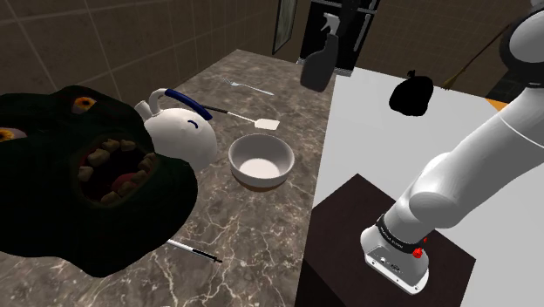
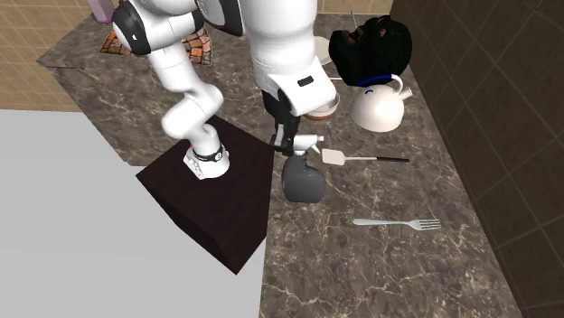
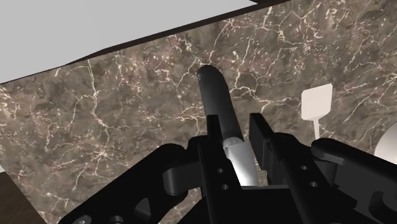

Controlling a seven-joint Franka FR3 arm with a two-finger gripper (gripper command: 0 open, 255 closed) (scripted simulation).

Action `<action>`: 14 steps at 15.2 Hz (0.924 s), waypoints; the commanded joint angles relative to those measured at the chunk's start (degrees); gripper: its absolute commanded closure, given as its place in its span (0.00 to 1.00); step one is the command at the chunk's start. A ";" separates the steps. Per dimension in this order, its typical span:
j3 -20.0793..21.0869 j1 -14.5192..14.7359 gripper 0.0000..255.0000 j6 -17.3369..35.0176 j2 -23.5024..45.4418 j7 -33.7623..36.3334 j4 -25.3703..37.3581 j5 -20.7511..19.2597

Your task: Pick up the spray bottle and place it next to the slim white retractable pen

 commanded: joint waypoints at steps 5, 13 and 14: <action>5.78 2.74 1.00 0.89 -9.10 8.63 -9.36 -0.93; 13.84 5.56 1.00 0.98 -17.60 19.66 -17.39 0.93; 14.87 5.91 1.00 0.95 -18.40 21.03 -18.07 1.33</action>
